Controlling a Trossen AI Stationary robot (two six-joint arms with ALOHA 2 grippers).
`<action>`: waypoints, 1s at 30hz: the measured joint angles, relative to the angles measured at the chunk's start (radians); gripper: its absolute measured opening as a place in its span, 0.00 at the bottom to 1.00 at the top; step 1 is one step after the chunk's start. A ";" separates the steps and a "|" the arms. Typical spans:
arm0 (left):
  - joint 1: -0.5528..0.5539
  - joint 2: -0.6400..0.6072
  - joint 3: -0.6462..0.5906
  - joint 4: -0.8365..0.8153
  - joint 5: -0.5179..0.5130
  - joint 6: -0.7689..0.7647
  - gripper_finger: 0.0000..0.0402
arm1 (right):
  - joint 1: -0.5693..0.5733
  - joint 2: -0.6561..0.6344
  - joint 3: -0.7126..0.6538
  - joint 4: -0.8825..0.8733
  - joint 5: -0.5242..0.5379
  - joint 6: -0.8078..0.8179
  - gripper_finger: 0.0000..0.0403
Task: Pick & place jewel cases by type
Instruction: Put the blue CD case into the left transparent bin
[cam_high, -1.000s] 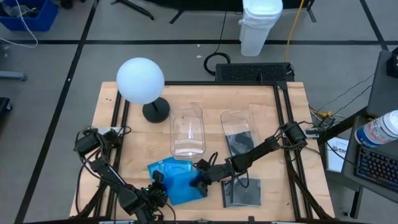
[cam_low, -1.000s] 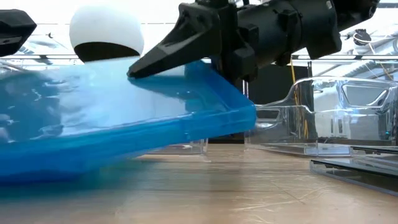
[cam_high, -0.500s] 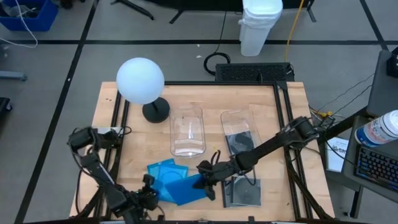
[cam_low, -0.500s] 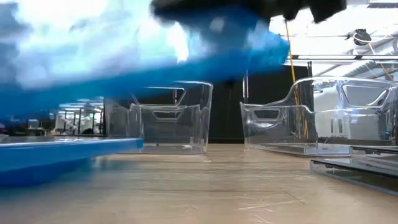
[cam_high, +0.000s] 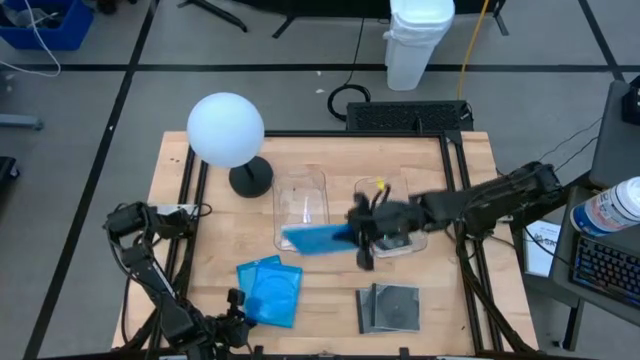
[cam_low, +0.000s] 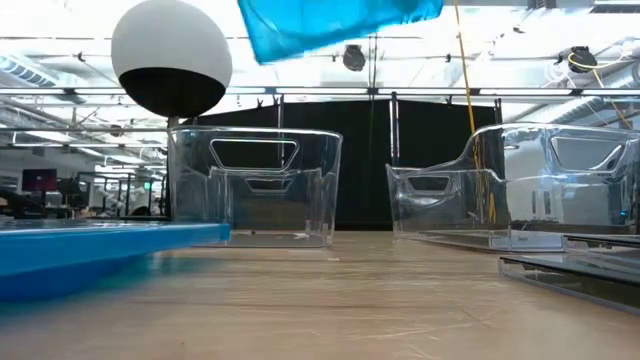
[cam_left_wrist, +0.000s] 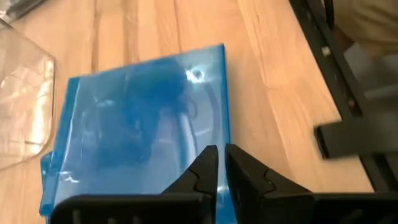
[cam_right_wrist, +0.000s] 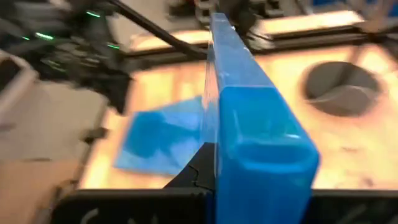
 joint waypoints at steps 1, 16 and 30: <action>0.003 0.000 0.000 0.009 -0.005 0.000 0.10 | -0.024 0.001 0.033 -0.063 -0.004 -0.017 0.03; 0.036 -0.002 0.001 0.019 0.003 0.006 0.10 | -0.291 0.347 0.619 -0.771 -0.120 -0.309 0.03; 0.046 -0.002 0.001 0.011 0.025 0.038 0.10 | -0.374 0.682 1.043 -0.965 -0.276 -0.510 0.03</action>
